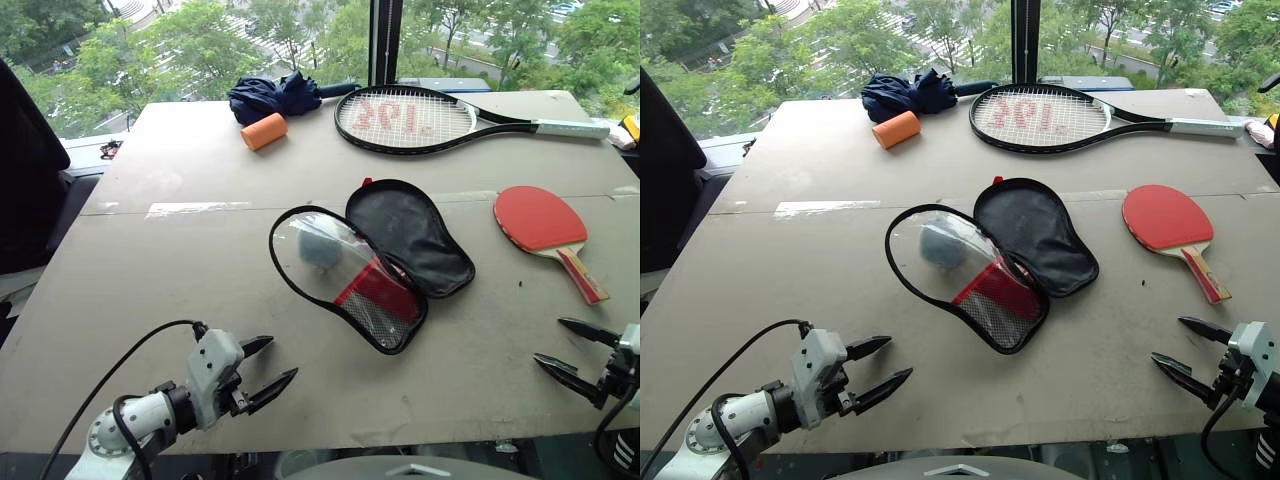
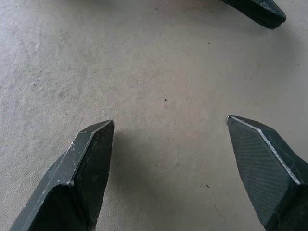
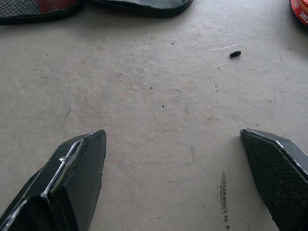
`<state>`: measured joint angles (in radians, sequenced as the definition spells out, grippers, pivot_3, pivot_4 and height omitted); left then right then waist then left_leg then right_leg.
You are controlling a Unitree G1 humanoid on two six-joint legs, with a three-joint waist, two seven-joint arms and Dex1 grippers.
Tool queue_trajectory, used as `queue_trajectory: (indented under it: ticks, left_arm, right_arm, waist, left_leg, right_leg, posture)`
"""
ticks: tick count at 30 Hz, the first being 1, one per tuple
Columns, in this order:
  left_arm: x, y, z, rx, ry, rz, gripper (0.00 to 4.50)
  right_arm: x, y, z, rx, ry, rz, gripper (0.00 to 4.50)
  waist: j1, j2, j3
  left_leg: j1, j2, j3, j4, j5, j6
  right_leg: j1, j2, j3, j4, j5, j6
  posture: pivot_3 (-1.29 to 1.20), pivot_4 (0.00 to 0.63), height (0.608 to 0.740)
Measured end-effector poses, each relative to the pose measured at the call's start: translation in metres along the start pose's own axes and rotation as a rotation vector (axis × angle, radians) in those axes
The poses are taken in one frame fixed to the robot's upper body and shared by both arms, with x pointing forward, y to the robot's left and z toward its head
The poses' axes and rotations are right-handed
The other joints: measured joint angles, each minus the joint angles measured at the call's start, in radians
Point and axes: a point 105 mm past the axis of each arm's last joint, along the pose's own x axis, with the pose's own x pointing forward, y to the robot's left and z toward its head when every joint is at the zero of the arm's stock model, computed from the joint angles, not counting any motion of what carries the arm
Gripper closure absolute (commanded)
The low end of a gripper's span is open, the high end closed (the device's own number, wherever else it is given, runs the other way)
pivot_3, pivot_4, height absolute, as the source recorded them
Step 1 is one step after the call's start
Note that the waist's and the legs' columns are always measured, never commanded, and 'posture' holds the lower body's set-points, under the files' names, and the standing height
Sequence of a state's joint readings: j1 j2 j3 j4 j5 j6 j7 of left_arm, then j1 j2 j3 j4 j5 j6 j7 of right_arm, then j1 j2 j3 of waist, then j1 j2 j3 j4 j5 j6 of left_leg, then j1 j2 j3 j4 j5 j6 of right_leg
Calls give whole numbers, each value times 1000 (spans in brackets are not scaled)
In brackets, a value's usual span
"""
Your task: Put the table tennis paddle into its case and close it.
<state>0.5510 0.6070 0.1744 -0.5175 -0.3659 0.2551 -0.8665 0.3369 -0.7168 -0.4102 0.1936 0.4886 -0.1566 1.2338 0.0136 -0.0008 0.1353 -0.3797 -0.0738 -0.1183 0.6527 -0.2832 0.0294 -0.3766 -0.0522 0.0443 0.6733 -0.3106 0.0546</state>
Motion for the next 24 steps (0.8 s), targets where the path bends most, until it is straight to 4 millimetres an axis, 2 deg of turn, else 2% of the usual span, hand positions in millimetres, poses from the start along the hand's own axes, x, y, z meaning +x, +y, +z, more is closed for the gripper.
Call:
queue_trajectory:
  ticks: [16,24]
  left_arm:
    - [0,0,2,4,-23,-53,727]
    - [2,7,15,44,-56,-71,727]
  right_arm:
    - [-4,1,-3,6,-3,18,0]
    - [-2,2,5,17,-42,28,0]
  waist:
    - [0,0,0]
    - [0,1,1]
  left_leg:
    - [0,0,0,0,0,0]
    - [0,0,0,0,0,0]
  right_leg:
    - [0,0,0,0,0,0]
    - [0,0,0,0,0,0]
  posture:
    - [0,150,740]
    - [0,150,740]
